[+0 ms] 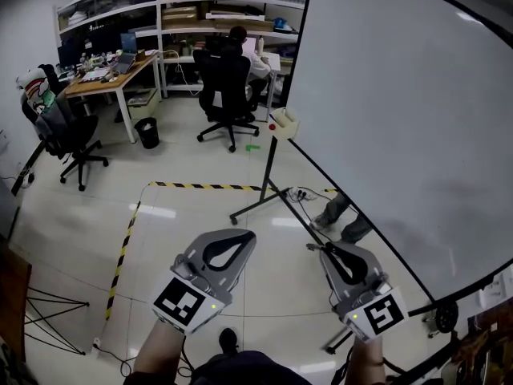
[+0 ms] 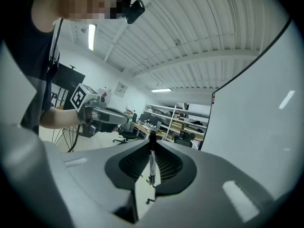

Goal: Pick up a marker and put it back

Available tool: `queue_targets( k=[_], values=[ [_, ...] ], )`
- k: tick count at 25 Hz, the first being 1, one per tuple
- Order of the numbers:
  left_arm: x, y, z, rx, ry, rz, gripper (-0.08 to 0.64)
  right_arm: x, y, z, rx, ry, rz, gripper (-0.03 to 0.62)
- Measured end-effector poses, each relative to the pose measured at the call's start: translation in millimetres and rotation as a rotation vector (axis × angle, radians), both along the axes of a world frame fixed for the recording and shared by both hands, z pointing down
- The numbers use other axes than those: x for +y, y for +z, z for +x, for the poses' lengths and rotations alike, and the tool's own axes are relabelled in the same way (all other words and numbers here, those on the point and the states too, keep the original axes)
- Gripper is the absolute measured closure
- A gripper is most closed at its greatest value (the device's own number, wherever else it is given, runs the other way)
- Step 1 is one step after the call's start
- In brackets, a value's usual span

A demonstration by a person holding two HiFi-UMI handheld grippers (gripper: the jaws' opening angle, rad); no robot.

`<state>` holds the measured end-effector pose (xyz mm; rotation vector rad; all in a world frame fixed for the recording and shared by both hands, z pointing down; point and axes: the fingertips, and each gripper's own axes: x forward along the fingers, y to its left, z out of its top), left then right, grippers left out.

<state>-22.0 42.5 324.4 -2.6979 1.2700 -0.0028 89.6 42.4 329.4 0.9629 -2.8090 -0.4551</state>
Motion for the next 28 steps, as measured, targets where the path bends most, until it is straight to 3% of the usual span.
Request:
queue_targets(
  k=[9, 16, 22, 28],
  values=[
    [-51.1, -12.0, -55.9, 0.035, 0.029, 0.018, 0.554, -41.3, -22.4, -62.8, 0.029, 0.005, 0.054, 0.555],
    [-94.0, 5.1, -74.9, -0.007, 0.017, -0.009, 0.554, -91.8, -14.9, -81.0, 0.029, -0.012, 0.047, 0.555],
    [-153.3, 12.4, -91.9, -0.053, -0.024, -0.027, 0.554, -161.9, -1.4, -97.0, -0.005, -0.043, 0.021, 0.555],
    [-230.8, 6.4, -96.7, -0.044, -0.063, -0.035, 0.554, -244.3, 13.9, -99.5, -0.009, -0.058, -0.044, 0.555]
  ],
)
